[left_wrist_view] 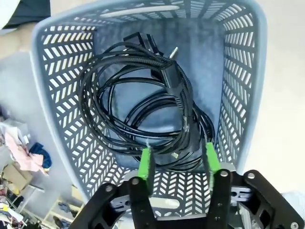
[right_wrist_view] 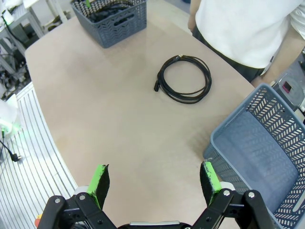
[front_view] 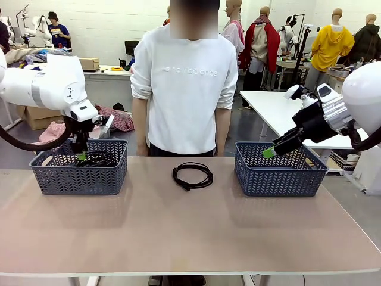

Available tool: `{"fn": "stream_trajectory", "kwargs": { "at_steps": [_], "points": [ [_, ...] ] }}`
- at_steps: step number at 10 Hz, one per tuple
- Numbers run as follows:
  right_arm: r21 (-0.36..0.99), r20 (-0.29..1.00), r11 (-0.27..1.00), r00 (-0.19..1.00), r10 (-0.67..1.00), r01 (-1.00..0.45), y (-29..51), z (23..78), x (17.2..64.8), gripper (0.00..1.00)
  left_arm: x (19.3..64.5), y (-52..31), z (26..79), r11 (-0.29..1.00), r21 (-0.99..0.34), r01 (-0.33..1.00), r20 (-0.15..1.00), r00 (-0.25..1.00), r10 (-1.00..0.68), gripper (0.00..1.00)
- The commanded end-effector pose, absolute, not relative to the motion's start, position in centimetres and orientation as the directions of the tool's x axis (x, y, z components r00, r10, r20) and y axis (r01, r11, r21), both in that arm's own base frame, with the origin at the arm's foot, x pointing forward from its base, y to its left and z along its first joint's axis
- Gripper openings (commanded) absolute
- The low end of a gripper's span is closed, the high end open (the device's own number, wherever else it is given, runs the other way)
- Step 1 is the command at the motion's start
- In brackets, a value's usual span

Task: Organize the cables according to human instructions.
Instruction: Pick up a bundle of cables and place it in the basket indicated by the human.

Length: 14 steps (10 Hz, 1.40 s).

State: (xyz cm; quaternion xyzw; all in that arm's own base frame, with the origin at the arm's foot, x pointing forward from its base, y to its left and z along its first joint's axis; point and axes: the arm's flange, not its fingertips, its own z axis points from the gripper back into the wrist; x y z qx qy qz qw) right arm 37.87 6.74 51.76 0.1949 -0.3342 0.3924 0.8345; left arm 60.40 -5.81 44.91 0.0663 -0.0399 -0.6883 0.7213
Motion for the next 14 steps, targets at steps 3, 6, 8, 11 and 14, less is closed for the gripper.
{"fn": "stream_trajectory", "kwargs": {
  "at_steps": [3,6,8,11,14],
  "points": [
    [0.07,0.726,0.6,0.453,0.517,-0.797,6.7,51.69,38.13,1.0,60.69,-5.13,45.78,0.072,0.118,0.99,-0.033,0.077,-0.997,0.97],
    [0.07,0.726,0.6,0.453,0.517,-0.797,6.7,51.69,38.13,1.0,60.63,-5.08,45.89,0.071,0.089,0.994,-0.017,0.073,-0.997,1.0],
    [0.07,0.726,0.6,0.453,0.517,-0.797,6.7,51.69,38.13,1.0,60.48,-5.0,46.16,0.085,0.092,0.992,0.017,0.084,-0.996,1.0],
    [0.07,0.726,0.6,0.453,0.517,-0.797,6.7,51.69,38.13,1.0,60.25,-5.33,45.63,0.073,0.099,0.992,-0.014,0.075,-0.997,1.0],
    [0.07,0.726,0.6,0.453,0.517,-0.797,6.7,51.69,38.13,1.0,60.25,-5.33,45.63,0.073,0.099,0.992,-0.014,0.075,-0.997,1.0]
  ]
}}
